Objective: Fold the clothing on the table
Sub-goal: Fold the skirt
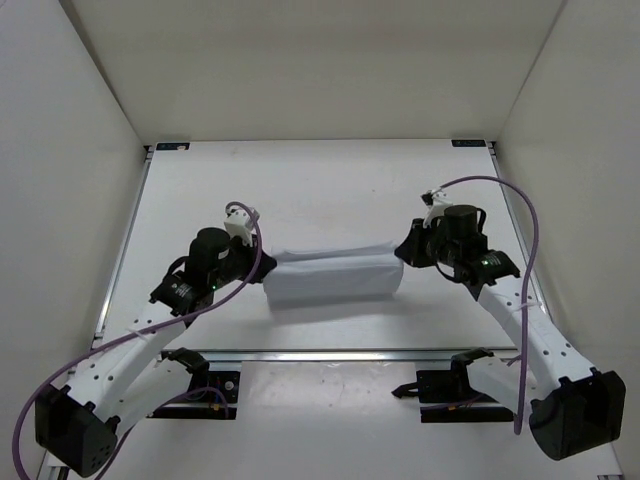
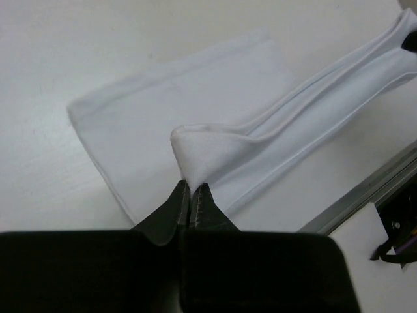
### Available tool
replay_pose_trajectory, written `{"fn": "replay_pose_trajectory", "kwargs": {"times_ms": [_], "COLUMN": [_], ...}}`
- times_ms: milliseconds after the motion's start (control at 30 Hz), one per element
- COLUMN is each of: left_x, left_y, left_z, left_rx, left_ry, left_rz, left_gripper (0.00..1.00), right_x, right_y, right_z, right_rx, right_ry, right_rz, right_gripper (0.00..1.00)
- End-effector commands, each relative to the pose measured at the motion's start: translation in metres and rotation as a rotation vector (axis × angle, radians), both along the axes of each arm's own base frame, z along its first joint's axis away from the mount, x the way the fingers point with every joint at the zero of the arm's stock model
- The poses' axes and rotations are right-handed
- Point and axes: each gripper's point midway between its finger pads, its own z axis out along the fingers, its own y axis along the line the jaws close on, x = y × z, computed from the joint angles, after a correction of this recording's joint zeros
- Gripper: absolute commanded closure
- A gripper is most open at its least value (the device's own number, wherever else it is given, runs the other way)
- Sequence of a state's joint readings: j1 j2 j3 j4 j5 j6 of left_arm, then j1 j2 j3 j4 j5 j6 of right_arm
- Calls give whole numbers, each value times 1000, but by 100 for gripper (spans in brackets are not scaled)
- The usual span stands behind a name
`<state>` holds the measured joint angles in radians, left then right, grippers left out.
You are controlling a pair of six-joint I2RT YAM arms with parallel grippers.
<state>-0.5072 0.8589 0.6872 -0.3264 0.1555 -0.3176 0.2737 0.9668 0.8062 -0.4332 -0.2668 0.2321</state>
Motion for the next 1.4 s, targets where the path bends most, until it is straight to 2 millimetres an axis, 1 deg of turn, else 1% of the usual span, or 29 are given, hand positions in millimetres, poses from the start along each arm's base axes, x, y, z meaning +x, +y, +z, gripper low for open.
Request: {"fn": "replay_pose_trajectory", "kwargs": {"times_ms": [0,67,133,200,233,267,367,533,567,633,667,700,733,767,800,867,900,933,967,1000,1033,1067,1100,1133,1167,1233,1267,1300,1367], "left_x": [9,21,31,36,36,37,31,23,21,17,17,17,17,20,22,32,34,39,44,49,53,54,58,53,49,39,31,23,8], "left_y": [28,34,37,32,28,23,18,22,25,26,26,27,26,28,27,27,27,27,31,33,36,38,41,40,40,45,46,49,45], "left_z": [-5,-22,-35,-50,-50,-56,-78,-117,-122,-136,-138,-144,-145,-146,-145,-136,-133,-125,-119,-114,-104,-97,-88,-81,-73,-70,-73,-76,-86], "left_rx": [10,14,21,43,44,51,62,74,89,111,117,116,116,118,124,131,138,141,153,157,161,159,159,152,142,123,102,83,58], "left_ry": [8,32,56,92,95,108,168,295,304,347,351,370,382,379,375,334,327,300,289,268,256,248,227,225,211,217,234,243,269], "left_rz": [136,166,187,176,166,150,150,182,194,202,202,210,206,219,216,217,217,221,235,249,255,265,272,271,266,307,325,348,345], "left_gripper": [100,100,100,100,100,100,100,100,100,100,100,100,95,85,79,63,58,43,25,19,13,10,3,3,3,3,4,6,10], "right_x": [22,35,46,54,55,56,50,38,31,31,27,26,29,28,31,34,36,38,42,42,43,41,37,34,28,12,1,-7,-22], "right_y": [-7,4,11,14,17,19,17,18,17,19,17,18,18,17,18,16,14,14,11,8,6,5,4,3,3,5,6,10,16], "right_z": [6,-5,-24,-36,-46,-53,-76,-105,-115,-121,-126,-131,-129,-132,-129,-126,-122,-120,-113,-108,-103,-98,-95,-90,-91,-95,-105,-108,-118], "right_rx": [-10,-9,-12,-12,-5,-9,-22,-25,-40,-29,-29,-23,-23,-33,-35,-41,-36,-40,-36,-32,-34,-28,-29,-21,-18,-9,4,27,51], "right_ry": [-52,-44,-2,32,68,91,146,256,284,287,303,315,304,313,301,296,289,281,262,249,242,235,233,228,243,259,289,292,320], "right_rz": [-69,-38,-19,-15,-5,2,0,15,15,17,8,4,2,-1,3,14,6,7,-4,-15,-24,-27,-28,-35,-38,-45,-53,-46,-40], "right_gripper": [100,100,100,100,100,100,100,100,100,100,100,96,89,81,76,55,50,41,29,25,18,14,14,14,14,15,16,17,20]}}
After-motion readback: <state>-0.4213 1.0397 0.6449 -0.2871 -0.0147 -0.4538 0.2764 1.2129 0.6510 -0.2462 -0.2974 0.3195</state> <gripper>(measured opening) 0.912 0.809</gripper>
